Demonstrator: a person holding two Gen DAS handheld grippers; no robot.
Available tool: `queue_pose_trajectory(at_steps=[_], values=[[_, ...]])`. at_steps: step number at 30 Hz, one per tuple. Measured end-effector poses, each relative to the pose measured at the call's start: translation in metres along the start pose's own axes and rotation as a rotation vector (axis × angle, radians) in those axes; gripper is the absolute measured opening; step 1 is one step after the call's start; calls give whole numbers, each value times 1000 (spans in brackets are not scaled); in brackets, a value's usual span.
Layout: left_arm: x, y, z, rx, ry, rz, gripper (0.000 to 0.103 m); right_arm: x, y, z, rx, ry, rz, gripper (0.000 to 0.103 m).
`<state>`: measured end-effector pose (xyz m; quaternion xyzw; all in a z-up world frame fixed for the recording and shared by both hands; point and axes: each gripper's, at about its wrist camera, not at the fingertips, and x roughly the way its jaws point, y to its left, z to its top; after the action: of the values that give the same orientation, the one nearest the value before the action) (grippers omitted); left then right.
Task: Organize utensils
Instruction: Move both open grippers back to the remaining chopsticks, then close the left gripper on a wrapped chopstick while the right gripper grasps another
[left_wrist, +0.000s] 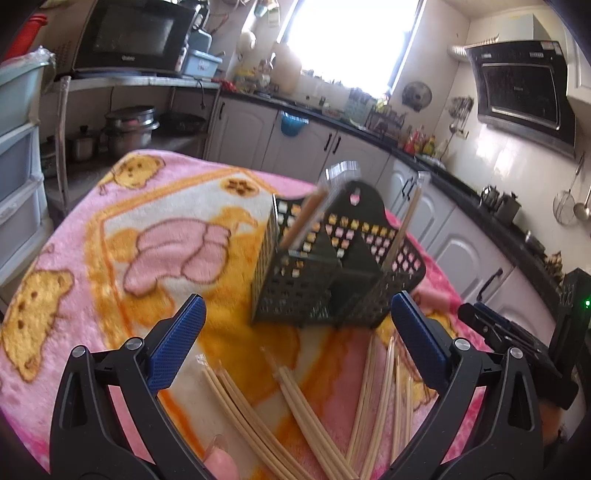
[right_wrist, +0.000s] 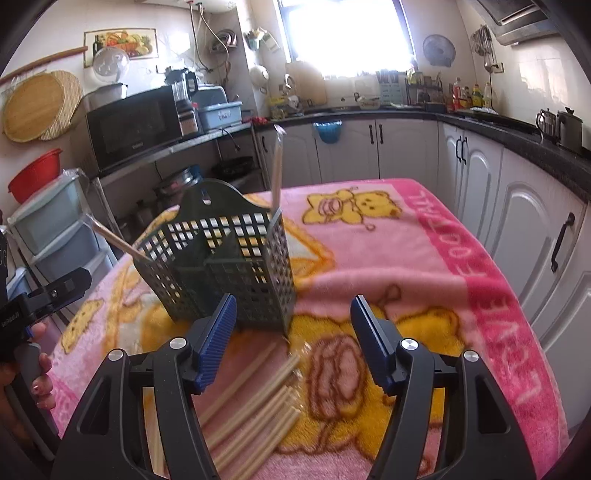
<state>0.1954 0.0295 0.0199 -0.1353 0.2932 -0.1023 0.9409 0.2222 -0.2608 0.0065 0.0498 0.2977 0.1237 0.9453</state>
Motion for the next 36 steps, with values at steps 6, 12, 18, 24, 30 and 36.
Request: queue_pose_trajectory(at_steps=[6,12,18,24,30,36], values=[[14,-6,-16,17,62,-3,92,8,-12,-12,25,49,-18,62],[27,-13,-30,37,114,4,92,14,-19,-23,23,85,-28,62],[40,-14,-43,58,186,19,92,23,-22,-33,12,129,-24,62],[53,-15,-52,78,244,28,71,38,-24,-38,24,186,3,62],[68,-10,-56,53,306,11,50,53,-17,-36,12,231,32,55],[80,-4,-56,16,339,17,42,69,-15,-33,22,282,52,48]])
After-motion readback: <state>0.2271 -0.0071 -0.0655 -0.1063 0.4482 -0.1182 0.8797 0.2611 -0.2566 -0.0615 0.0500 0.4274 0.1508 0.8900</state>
